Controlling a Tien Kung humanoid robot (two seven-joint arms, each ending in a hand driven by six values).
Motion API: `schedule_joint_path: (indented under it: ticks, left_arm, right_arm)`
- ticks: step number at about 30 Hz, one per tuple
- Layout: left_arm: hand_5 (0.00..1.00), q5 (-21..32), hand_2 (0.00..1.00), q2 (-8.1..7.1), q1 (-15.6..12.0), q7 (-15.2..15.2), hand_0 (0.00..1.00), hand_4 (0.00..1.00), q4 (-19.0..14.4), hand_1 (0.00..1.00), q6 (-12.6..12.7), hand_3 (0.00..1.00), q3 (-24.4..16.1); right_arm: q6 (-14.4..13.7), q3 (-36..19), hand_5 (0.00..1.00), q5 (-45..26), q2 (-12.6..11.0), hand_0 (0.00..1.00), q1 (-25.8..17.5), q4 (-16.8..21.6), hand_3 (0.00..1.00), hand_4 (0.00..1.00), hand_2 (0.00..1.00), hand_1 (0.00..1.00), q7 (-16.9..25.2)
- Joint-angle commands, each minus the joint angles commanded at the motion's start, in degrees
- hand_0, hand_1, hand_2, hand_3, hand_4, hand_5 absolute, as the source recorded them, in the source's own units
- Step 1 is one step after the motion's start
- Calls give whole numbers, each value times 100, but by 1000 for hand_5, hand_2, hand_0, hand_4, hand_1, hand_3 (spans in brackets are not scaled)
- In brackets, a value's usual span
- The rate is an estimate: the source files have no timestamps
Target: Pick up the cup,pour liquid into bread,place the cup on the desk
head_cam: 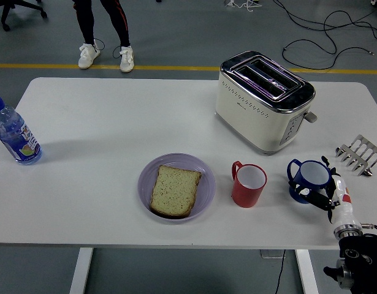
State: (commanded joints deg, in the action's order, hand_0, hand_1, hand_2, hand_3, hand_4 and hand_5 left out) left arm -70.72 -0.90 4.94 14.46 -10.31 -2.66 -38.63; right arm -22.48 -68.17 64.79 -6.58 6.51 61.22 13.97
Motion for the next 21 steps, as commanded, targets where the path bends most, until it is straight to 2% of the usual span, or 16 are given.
schedule_joint_path:
  ticks: [1,2,7,8,13,14,19,20,21]
  left_arm:
    - [915,9,710,1,4,-1,654,338,0,689,2,604,5]
    - [915,5,710,2,10,0,654,338,0,689,3,604,-4]
    - [915,-24,710,5,28,1,654,338,0,689,0,604,-29]
    - [915,-22,710,5,29,1,654,338,0,689,1,604,-28]
    - [915,5,710,7,31,-2,654,338,0,689,4,604,-7]
    - [914,0,710,11,30,-2,654,338,0,689,5,604,-6]
    - [914,-12,710,13,29,0,654,338,0,689,4,604,-14]
    - [914,-3,710,13,30,-1,654,338,0,689,6,604,-10]
    - [914,2,710,11,31,-1,654,338,0,689,7,604,-5]
  right_arm:
    - [-22,13,108,-28,-1,923,12,-26,981,998,945,854,16]
    - [-40,24,104,-58,-3,873,24,-51,937,998,900,809,32]
    - [-114,51,104,-207,-2,873,79,-151,937,998,900,809,125]
    - [-122,54,97,-217,-2,808,83,-156,897,987,838,752,136]
    - [-163,122,97,-383,-12,808,109,-227,897,987,838,752,170]
    - [-174,151,86,-411,-7,743,115,-268,848,954,706,652,179]
    - [-242,210,86,-515,3,743,138,-355,848,954,706,652,243]
    - [-258,223,77,-559,-1,667,151,-382,787,930,629,570,266]
    - [-278,228,77,-601,-1,667,162,-403,787,930,629,570,297]
